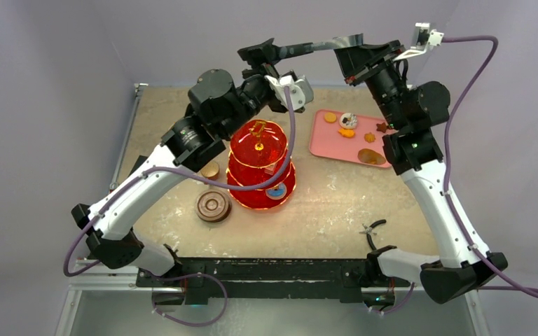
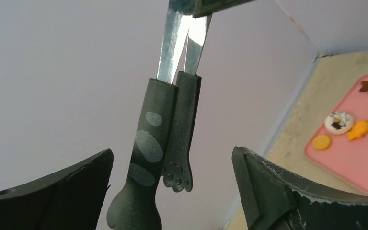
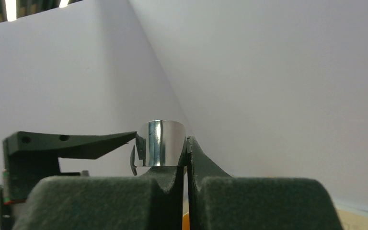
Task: Serve the afternoon tea
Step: Pick up the clamp from the tray.
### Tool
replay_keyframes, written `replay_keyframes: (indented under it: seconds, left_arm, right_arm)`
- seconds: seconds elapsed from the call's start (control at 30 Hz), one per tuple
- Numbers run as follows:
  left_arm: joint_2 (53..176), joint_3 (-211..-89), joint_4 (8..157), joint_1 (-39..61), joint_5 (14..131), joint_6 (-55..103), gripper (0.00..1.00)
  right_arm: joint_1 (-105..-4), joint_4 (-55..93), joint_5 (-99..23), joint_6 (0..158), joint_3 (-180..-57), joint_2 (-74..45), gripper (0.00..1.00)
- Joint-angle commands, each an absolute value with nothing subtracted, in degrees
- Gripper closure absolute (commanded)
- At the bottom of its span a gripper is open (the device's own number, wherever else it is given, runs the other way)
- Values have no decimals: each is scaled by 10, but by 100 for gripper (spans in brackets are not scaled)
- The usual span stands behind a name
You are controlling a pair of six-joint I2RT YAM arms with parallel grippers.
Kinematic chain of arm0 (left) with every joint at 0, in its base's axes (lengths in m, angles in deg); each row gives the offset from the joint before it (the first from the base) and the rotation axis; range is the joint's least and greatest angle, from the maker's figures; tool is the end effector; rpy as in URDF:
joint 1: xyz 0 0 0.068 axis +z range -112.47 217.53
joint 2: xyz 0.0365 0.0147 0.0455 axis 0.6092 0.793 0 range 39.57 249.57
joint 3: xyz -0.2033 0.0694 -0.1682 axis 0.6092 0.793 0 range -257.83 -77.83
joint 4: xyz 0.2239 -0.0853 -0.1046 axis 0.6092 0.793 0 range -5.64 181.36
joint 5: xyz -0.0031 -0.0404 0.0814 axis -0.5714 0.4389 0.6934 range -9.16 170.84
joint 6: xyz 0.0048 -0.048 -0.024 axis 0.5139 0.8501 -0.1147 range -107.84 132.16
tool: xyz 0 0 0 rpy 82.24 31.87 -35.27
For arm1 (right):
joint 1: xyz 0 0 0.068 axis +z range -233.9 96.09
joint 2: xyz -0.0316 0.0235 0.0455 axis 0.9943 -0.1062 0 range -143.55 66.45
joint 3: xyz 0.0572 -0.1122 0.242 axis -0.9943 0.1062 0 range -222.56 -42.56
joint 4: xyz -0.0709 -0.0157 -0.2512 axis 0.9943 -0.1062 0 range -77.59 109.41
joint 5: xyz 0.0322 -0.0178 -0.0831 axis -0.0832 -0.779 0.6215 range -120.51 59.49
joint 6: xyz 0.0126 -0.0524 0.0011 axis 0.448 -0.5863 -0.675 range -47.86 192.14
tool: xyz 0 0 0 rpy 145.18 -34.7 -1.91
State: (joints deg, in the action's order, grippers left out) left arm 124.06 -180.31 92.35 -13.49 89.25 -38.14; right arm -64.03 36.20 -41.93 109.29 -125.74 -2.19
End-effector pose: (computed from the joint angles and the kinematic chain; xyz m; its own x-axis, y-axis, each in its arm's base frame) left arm 0.2031 -0.2430 0.5280 0.5918 0.4787 -0.6485 0.3493 0.5728 0.7415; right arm 0.2224 0.0879 0.5355 0.0923 0.6629 -0.7430 -0.6876 0.5821 0.4339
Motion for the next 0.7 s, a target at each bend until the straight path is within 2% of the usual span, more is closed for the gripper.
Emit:
replay_keyframes:
  seconds: [0.0,0.37,0.53,0.67]
  left_arm:
    - [1232,-1861,1050,-137,831,-307,7]
    - [1282,-1906,1007,-131,907,-364,24]
    - [1324,-1986,1030,-106,882,-331,39]
    - [1327,-2002,1054,-99,847,-316,58]
  right_arm:
    - [-639,353,-404,1034,-1300,-9,100]
    - [-639,292,-418,968,-1346,-18,100]
    - [-639,277,-429,953,-1347,-19,100]
    - [-639,265,-432,943,-1351,-23,100]
